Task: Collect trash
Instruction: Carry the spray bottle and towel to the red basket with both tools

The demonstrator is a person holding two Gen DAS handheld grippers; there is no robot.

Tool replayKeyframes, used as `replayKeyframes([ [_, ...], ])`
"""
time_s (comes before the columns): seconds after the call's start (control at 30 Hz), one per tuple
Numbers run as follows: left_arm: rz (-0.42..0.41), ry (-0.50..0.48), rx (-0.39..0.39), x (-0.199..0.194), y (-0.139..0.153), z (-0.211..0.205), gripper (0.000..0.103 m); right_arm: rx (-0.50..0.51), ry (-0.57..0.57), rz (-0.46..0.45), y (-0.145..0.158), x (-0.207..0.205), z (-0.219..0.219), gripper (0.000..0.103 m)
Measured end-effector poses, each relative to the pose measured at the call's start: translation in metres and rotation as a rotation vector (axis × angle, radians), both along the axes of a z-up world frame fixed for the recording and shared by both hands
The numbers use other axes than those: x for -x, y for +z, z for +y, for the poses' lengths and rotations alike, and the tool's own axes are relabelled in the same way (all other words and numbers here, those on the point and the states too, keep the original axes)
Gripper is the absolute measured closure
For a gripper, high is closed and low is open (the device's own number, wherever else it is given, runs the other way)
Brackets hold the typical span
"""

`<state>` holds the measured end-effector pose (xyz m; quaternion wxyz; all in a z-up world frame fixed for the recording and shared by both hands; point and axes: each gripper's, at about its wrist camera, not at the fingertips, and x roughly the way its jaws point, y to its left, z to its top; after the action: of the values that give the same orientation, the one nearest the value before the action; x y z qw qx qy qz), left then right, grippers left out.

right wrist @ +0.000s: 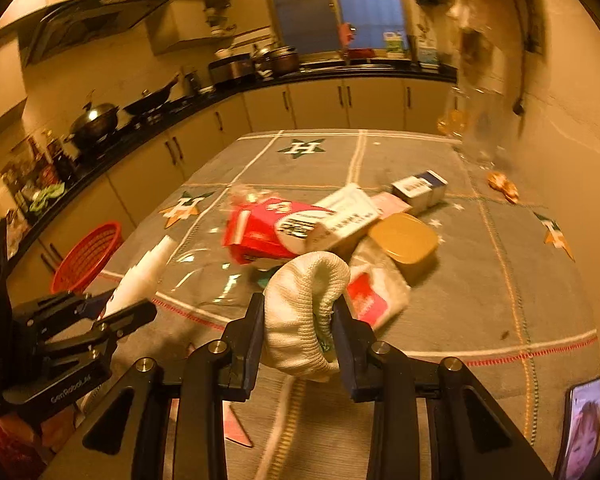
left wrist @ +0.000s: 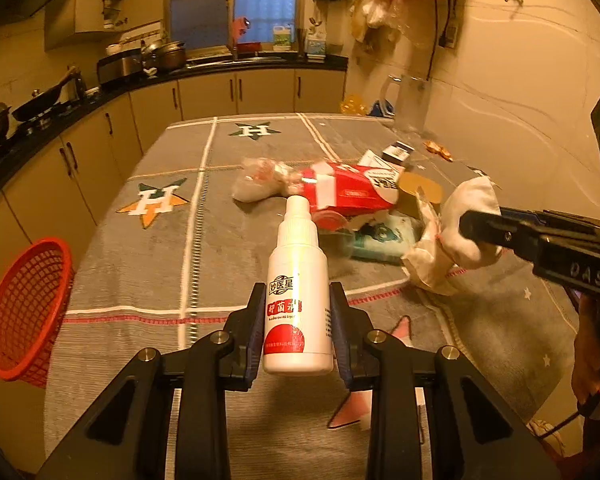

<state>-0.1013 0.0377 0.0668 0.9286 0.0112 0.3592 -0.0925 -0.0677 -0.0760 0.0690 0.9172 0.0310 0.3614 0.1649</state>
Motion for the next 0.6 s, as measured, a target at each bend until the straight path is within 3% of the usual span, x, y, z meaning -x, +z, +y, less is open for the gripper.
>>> replayKeyframes([
  [0.23, -0.025, 0.062, -0.003, 0.003, 0.006, 0.024, 0.074, 0.055, 0.082, -0.013, 0.003, -0.004, 0.035, 0.068],
  [0.6, -0.043, 0.183, -0.001, 0.008, 0.007, 0.075, 0.074, 0.049, 0.206, -0.004, 0.011, -0.013, 0.087, 0.068],
])
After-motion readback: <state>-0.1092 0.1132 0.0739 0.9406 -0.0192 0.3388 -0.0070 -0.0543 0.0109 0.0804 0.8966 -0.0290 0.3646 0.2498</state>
